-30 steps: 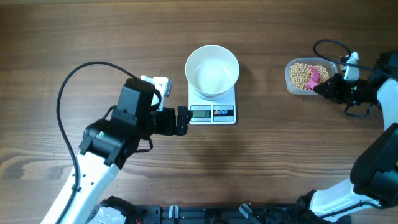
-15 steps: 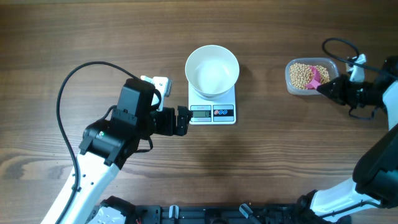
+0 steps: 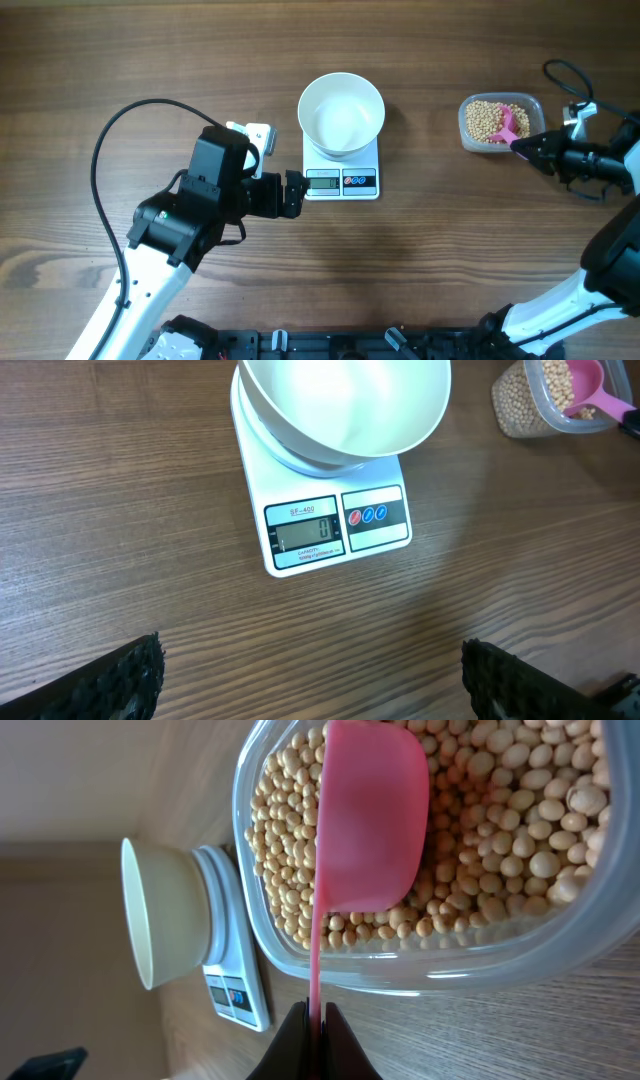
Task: Scoop item into bowl and weigh 150g on scale
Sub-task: 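Drag the pink scoop through the soybeans with the right gripper to fill it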
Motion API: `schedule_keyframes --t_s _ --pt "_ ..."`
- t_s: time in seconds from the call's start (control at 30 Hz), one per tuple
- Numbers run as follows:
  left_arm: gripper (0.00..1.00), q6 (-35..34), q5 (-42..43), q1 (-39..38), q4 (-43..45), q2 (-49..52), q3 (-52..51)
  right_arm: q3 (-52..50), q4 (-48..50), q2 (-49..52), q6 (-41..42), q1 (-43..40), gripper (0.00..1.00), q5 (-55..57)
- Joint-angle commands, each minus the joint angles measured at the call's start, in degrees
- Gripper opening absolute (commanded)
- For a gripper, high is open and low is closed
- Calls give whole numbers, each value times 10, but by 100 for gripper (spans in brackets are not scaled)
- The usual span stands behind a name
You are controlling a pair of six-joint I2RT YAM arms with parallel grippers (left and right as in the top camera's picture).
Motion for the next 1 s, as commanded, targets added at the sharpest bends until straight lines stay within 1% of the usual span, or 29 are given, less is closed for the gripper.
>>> schedule_keyframes --t_s 0.0,0.17,0.3,0.5,0.63,0.9,0.97 --pt "100 5 6 -3 2 -2 2 -5 -4 15 -5 6 4 -42" --pt "100 5 7 -3 2 -2 2 -5 -5 15 -6 3 4 -52" --pt "99 5 7 -3 2 -2 2 -5 -12 15 -6 -9 4 -87" --pt "100 5 7 -3 2 -2 2 -5 -17 15 -15 -30 4 -86" --pt "100 5 6 -3 2 -2 2 -5 -25 15 -32 -31 4 -81" --pt "100 5 6 -3 2 -2 2 -5 -37 15 -32 -32 4 -82" --pt "100 5 6 -3 2 -2 2 -5 -44 15 -44 -36 4 -84"
